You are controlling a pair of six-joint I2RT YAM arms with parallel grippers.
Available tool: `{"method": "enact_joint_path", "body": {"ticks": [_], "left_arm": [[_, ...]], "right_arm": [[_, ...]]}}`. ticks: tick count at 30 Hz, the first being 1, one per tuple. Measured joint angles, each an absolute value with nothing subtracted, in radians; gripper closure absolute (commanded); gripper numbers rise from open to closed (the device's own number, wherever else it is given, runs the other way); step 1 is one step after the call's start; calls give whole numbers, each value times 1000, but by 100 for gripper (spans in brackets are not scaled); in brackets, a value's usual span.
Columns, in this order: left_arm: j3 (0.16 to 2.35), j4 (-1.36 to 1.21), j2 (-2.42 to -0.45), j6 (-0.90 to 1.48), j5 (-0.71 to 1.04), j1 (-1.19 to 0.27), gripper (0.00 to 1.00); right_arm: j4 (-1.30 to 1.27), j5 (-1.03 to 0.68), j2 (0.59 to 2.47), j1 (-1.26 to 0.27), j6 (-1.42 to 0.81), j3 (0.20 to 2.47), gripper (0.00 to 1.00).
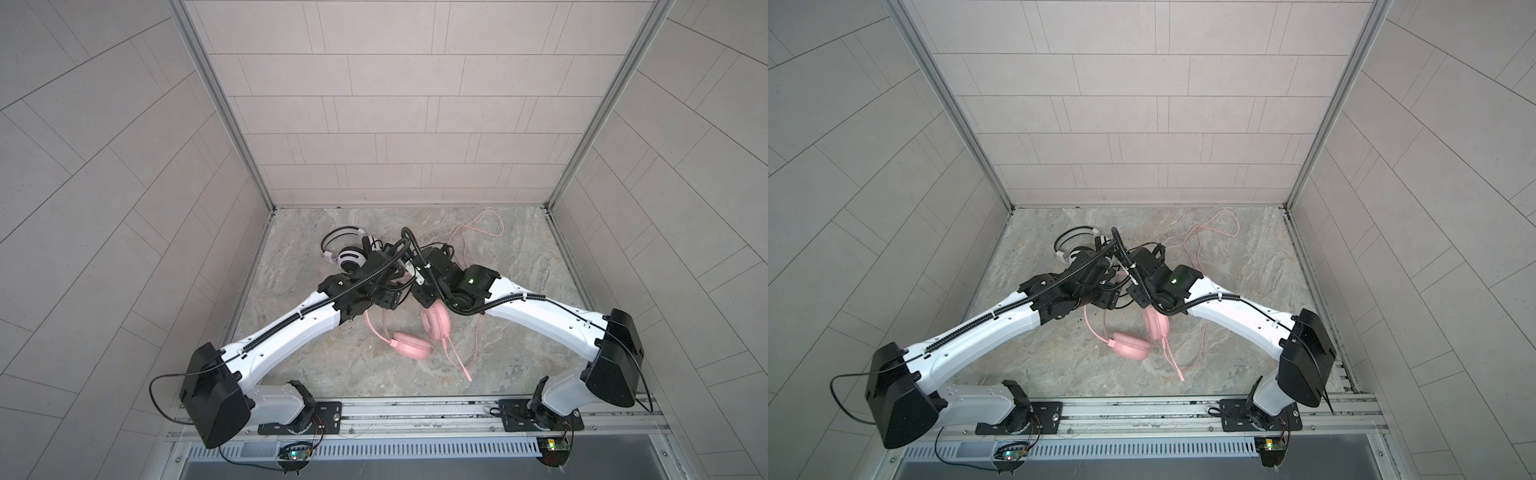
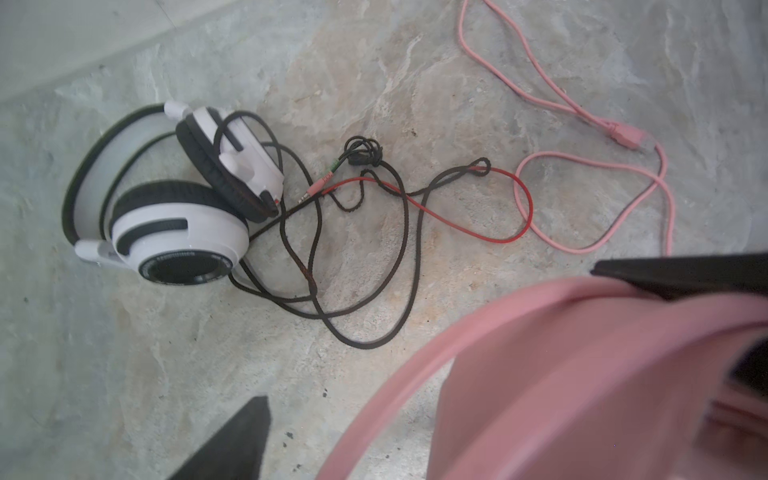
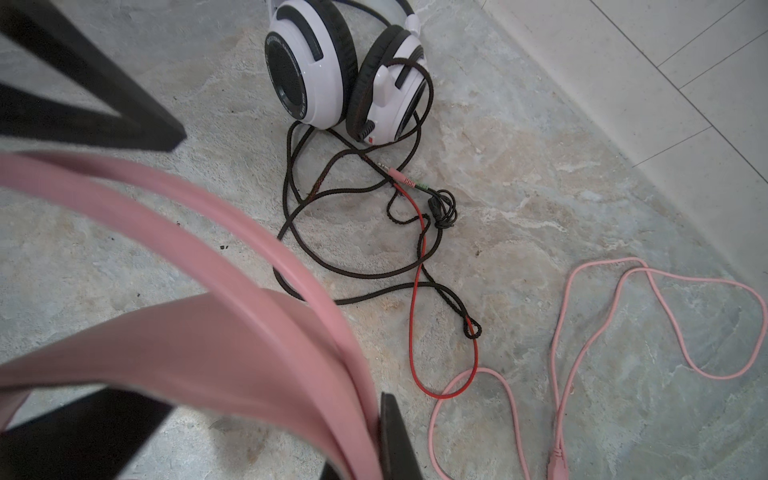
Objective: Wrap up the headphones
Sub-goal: 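Grasp the pink headband with the left gripper beside the right gripper, then open the right gripper and lift the pink headset with the left gripper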
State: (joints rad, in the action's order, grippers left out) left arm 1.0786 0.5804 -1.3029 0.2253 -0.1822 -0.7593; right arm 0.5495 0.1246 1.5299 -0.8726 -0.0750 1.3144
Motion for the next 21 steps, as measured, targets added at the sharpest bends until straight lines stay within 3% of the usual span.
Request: {"method": "enact_joint_path", "body": {"ticks": [5,9,12,14,21], "left_arm": [[1079,580,-1306,231,-230,-760,68],[1079,574,-1309,228,-251,-758,87],[1079,571,-1308,229,-249,-741,96],[1075,570,-1301,231,-227,-710,100],[973,561,-1193,286,-111,-487,100]], "right_arm": [[527,118,1524,-876,-76,1295,88],[517,115,1513,-877,-80,1288,59],[516,125,1483,-877,-87,1279,35],[511,131,1452,-873,-97,1261,34],[435,117,1271,-787,-139,1165,32]]}}
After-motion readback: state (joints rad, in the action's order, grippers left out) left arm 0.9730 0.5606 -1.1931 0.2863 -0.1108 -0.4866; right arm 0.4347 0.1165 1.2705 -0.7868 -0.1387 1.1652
